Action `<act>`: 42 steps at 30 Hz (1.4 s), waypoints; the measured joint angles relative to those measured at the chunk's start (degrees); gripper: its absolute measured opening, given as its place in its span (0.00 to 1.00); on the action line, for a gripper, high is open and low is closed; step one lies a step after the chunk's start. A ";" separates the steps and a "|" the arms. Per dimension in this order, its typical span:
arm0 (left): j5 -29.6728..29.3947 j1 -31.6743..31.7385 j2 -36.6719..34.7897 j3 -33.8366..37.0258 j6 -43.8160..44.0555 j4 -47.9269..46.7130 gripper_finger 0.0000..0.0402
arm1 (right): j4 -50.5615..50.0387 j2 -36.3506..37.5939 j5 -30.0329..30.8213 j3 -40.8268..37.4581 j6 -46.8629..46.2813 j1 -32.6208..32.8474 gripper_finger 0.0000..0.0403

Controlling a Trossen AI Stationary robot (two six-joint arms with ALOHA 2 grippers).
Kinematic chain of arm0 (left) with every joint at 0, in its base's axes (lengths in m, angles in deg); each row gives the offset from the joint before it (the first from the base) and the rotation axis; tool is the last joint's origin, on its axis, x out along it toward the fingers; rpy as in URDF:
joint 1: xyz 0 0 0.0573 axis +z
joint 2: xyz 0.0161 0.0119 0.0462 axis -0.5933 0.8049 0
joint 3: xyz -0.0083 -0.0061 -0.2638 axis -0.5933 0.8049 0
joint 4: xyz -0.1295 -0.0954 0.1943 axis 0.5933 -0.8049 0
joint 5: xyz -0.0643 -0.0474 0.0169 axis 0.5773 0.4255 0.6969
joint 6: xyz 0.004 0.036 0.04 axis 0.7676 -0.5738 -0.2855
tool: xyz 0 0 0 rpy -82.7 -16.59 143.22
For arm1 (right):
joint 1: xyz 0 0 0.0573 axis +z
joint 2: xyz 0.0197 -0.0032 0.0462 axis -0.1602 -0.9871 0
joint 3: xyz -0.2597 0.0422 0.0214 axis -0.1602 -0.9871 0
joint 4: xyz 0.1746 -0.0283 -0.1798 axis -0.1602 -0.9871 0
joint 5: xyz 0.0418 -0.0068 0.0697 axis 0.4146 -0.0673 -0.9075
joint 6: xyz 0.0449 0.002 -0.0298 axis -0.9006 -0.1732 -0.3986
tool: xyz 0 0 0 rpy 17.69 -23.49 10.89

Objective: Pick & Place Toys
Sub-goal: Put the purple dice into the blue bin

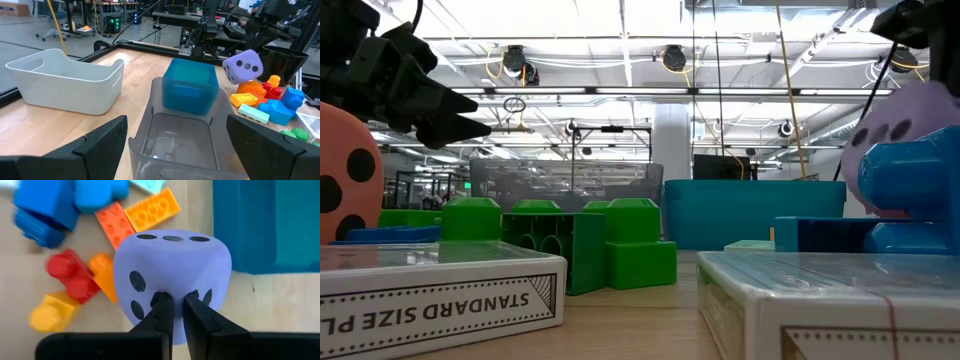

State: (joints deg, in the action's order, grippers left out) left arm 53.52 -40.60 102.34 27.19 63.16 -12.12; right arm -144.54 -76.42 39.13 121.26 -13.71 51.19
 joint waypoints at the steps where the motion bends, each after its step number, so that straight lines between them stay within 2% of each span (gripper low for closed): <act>1: 0.00 -0.01 0.00 0.00 -0.01 0.01 0.86 | 1.05 0.58 0.16 0.00 0.10 0.00 0.04; 6: 0.00 -0.02 0.01 0.00 -0.01 0.00 0.86 | 8.90 3.21 2.65 0.00 4.21 0.00 0.04; 13: 0.00 -0.01 0.01 0.00 -0.01 -0.01 0.86 | 20.22 4.11 8.01 -0.07 15.76 -2.15 0.03; 19: 0.00 -0.02 0.00 0.00 -0.01 0.01 0.86 | 26.39 4.09 12.33 -1.22 25.89 -7.90 0.03; 28: 0.00 -0.02 0.01 0.00 -0.01 -0.01 0.86 | 33.62 4.04 12.24 -7.00 37.58 -17.36 0.03; 36: 0.00 -0.02 0.01 0.00 -0.01 -0.01 0.86 | 31.01 4.76 14.21 -8.07 38.81 -19.49 0.03; 42: 0.01 -0.01 0.01 -0.01 0.00 0.01 0.86 | 22.50 6.30 15.38 -8.04 33.50 -19.02 0.01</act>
State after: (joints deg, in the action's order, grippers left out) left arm 53.53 -40.62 102.35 27.18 63.16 -12.11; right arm -122.04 -70.12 54.50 113.22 19.79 32.18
